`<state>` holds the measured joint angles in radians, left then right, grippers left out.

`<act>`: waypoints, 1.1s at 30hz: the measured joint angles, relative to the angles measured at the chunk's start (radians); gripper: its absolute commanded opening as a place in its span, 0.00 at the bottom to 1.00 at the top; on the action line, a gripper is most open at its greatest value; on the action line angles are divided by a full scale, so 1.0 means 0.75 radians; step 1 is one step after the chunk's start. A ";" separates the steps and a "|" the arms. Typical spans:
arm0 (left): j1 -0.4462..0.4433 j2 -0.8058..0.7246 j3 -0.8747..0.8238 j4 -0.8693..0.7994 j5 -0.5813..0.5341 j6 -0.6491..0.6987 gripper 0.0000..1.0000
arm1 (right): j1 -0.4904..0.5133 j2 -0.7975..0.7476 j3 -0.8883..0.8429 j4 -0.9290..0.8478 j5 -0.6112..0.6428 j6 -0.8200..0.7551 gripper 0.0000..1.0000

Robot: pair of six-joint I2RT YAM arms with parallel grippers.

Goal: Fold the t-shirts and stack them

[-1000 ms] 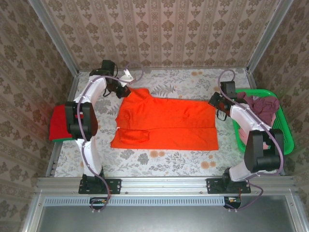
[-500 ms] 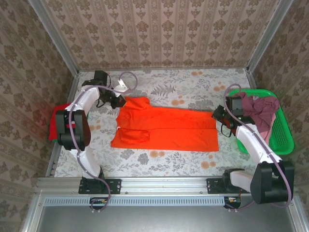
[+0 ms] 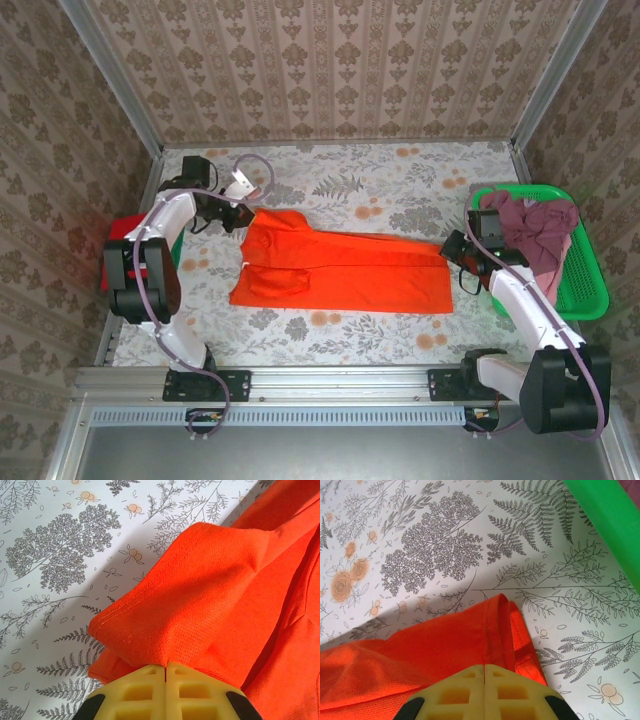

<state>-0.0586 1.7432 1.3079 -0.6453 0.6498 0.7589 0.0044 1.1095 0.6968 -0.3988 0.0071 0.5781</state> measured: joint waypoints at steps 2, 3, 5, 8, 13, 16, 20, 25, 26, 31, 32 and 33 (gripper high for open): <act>-0.011 0.000 -0.002 0.005 0.009 -0.007 0.00 | 0.000 -0.013 -0.006 -0.004 0.000 0.002 0.00; -0.020 0.000 -0.002 0.006 0.013 -0.009 0.00 | 0.000 -0.024 -0.009 -0.005 0.000 0.002 0.00; -0.037 0.000 -0.005 0.011 0.014 -0.009 0.00 | 0.000 -0.045 -0.010 -0.006 0.000 0.001 0.00; -0.052 -0.024 -0.052 0.042 0.010 -0.009 0.00 | 0.000 -0.072 -0.010 -0.022 0.000 -0.003 0.00; -0.052 -0.113 -0.147 0.070 -0.003 0.012 0.00 | 0.000 -0.132 -0.016 -0.063 -0.002 -0.005 0.00; -0.063 -0.178 -0.183 0.085 -0.005 0.041 0.00 | 0.000 -0.194 -0.038 -0.073 -0.015 -0.004 0.00; -0.080 -0.250 -0.215 0.099 -0.003 0.069 0.00 | 0.000 -0.250 -0.063 -0.105 -0.020 -0.004 0.00; -0.086 -0.282 -0.230 0.100 -0.004 0.072 0.00 | 0.000 -0.300 -0.103 -0.158 -0.020 -0.005 0.00; -0.086 -0.292 -0.245 0.106 -0.004 0.070 0.00 | -0.001 -0.302 -0.110 -0.167 -0.020 -0.006 0.00; -0.090 -0.380 -0.346 0.118 -0.009 0.029 0.00 | -0.003 -0.275 -0.118 -0.181 -0.032 -0.009 0.00; -0.094 -0.397 -0.361 0.123 -0.010 0.021 0.00 | -0.003 -0.263 -0.117 -0.182 -0.039 -0.009 0.00; -0.098 -0.414 -0.375 0.129 -0.011 0.013 0.00 | -0.003 -0.253 -0.117 -0.183 -0.048 -0.009 0.00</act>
<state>-0.1318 1.4326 1.0264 -0.5484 0.6415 0.7689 0.0021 0.9195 0.6086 -0.5358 -0.0292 0.5716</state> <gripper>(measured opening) 0.052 0.047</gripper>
